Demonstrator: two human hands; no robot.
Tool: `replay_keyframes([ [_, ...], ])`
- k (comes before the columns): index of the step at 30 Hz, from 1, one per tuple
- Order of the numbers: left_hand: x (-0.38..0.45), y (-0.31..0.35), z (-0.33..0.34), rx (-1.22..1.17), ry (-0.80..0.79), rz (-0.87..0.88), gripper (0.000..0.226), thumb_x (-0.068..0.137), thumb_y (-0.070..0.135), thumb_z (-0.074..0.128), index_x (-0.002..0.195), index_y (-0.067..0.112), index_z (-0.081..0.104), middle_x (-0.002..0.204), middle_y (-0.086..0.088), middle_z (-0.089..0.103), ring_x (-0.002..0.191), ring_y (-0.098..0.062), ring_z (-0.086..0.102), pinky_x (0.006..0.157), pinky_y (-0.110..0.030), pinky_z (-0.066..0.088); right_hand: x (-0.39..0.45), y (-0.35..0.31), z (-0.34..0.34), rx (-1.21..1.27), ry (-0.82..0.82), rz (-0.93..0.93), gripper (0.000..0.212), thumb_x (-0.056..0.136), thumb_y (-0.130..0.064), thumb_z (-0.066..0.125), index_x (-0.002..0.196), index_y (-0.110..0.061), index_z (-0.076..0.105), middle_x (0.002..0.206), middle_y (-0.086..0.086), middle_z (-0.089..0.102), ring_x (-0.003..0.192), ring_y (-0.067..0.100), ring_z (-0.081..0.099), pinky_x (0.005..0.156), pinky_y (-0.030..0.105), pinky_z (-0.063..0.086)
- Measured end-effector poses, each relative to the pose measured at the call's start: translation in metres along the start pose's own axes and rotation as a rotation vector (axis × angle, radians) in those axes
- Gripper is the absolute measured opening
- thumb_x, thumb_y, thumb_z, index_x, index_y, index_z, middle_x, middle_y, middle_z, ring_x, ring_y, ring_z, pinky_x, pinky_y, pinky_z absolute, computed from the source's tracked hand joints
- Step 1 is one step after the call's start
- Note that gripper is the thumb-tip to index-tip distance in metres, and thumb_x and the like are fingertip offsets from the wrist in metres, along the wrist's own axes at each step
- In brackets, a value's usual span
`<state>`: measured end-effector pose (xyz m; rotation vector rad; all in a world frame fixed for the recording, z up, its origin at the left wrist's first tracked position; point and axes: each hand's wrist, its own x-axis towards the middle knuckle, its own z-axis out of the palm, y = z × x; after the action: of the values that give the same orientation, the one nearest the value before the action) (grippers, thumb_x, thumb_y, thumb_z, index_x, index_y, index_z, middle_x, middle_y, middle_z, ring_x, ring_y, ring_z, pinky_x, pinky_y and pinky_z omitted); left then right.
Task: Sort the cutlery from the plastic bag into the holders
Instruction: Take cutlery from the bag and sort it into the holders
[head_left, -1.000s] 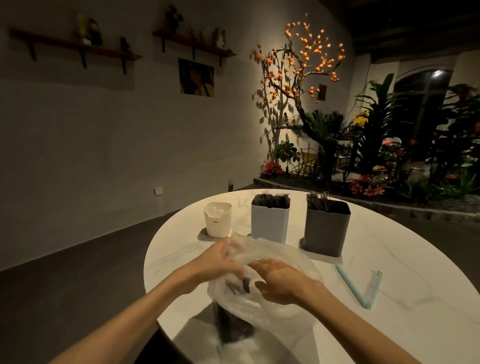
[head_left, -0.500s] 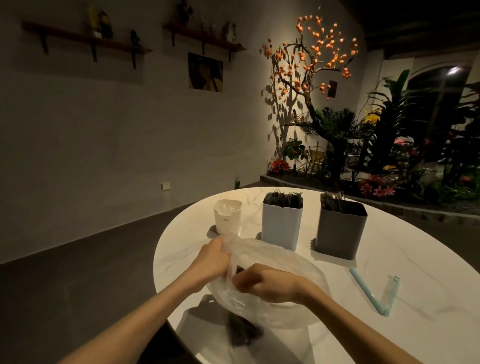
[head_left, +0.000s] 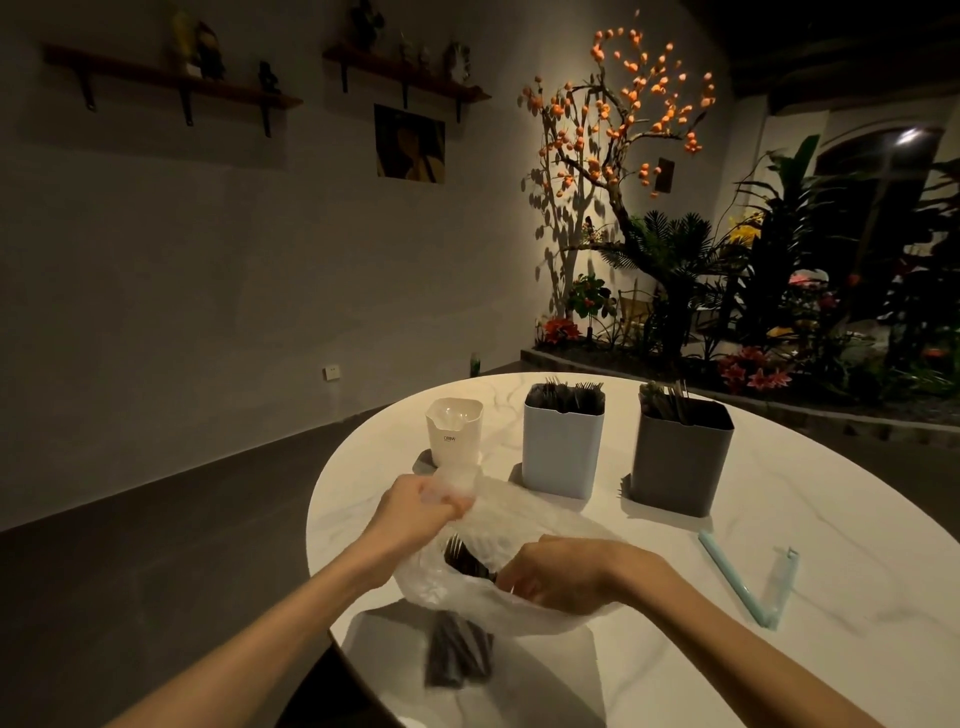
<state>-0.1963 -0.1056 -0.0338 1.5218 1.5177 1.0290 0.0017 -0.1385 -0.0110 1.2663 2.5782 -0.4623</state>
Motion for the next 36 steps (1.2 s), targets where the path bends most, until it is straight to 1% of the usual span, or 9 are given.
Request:
replay_keyframes([
  [4,0.000,-0.006,0.010,0.176,0.201,0.159,0.009,0.100,0.029,0.053,0.093,0.025,0.057,0.096,0.004,0.065,0.086,-0.022,0.061,0.072,-0.038,0.052,-0.001,-0.009,0.002,0.004,0.063,0.009,0.024,0.101,-0.012,0.042,0.096,-0.007,0.066,0.104,0.009,0.066,0.091,0.028,0.059,0.085,0.039,0.052],
  [8,0.005,-0.008,0.018,0.143,0.227,0.252,0.012,0.102,0.023,0.052,0.092,0.027,0.048,0.094,0.002,0.061,0.081,-0.017,0.058,0.065,-0.031,0.047,0.020,-0.012,-0.001,0.235,0.138,0.095,0.031,0.097,-0.010,0.048,0.118,-0.012,0.071,0.119,0.008,0.069,0.101,0.023,0.065,0.095,0.038,0.054],
  [12,0.009,-0.003,0.026,0.101,0.185,0.283,0.007,0.104,0.023,0.048,0.100,0.027,0.052,0.112,-0.003,0.061,0.095,-0.019,0.061,0.080,-0.031,0.053,0.050,-0.012,0.006,0.257,0.168,0.397,0.023,0.099,-0.027,0.052,0.090,-0.008,0.060,0.078,0.002,0.061,0.063,0.013,0.059,0.056,0.023,0.046],
  [15,0.010,-0.003,0.030,0.057,0.092,0.240,0.012,0.105,0.028,0.046,0.113,0.029,0.054,0.126,-0.002,0.056,0.111,-0.023,0.059,0.098,-0.044,0.051,0.067,-0.016,0.017,0.219,0.167,0.506,0.032,0.094,-0.045,0.055,0.094,-0.013,0.061,0.088,0.004,0.065,0.073,0.018,0.061,0.075,0.030,0.057],
  [26,0.008,-0.002,0.025,-0.088,0.014,0.086,0.029,0.103,0.039,0.050,0.131,0.030,0.051,0.130,0.000,0.055,0.118,-0.022,0.058,0.095,-0.036,0.049,0.101,-0.024,0.028,0.246,0.217,0.524,0.023,0.100,-0.017,0.054,0.122,-0.011,0.060,0.103,0.006,0.056,0.105,0.025,0.061,0.092,0.035,0.048],
  [30,0.010,-0.002,0.016,-0.092,0.001,0.081,0.038,0.099,0.039,0.058,0.135,0.029,0.050,0.130,0.001,0.059,0.118,-0.022,0.060,0.103,-0.046,0.052,0.089,-0.016,0.015,0.556,0.178,0.460,0.033,0.099,-0.011,0.052,0.132,-0.004,0.058,0.116,0.011,0.059,0.101,0.023,0.055,0.095,0.036,0.047],
  [32,0.010,0.002,0.012,-0.106,0.021,0.097,0.041,0.092,0.037,0.069,0.128,0.027,0.053,0.126,0.001,0.062,0.113,-0.020,0.061,0.100,-0.046,0.054,0.079,-0.018,0.004,0.694,0.133,0.483,0.037,0.104,-0.014,0.047,0.138,-0.001,0.050,0.133,0.017,0.056,0.118,0.028,0.055,0.104,0.036,0.042],
  [34,0.008,0.010,0.006,-0.163,0.014,0.102,0.061,0.074,0.046,0.079,0.125,0.025,0.055,0.125,0.000,0.061,0.112,-0.021,0.060,0.099,-0.046,0.054,0.073,-0.020,-0.004,0.806,0.141,0.502,0.034,0.104,-0.018,0.049,0.133,-0.003,0.053,0.120,0.015,0.058,0.115,0.028,0.057,0.097,0.035,0.045],
  [36,0.006,0.019,0.000,-0.290,-0.104,0.095,0.078,0.061,0.059,0.077,0.128,0.025,0.057,0.127,-0.002,0.062,0.115,-0.021,0.061,0.103,-0.046,0.050,0.062,-0.016,-0.009,0.934,0.186,0.429,0.026,0.102,-0.014,0.049,0.124,-0.004,0.057,0.102,0.006,0.058,0.093,0.017,0.059,0.090,0.031,0.049],
])
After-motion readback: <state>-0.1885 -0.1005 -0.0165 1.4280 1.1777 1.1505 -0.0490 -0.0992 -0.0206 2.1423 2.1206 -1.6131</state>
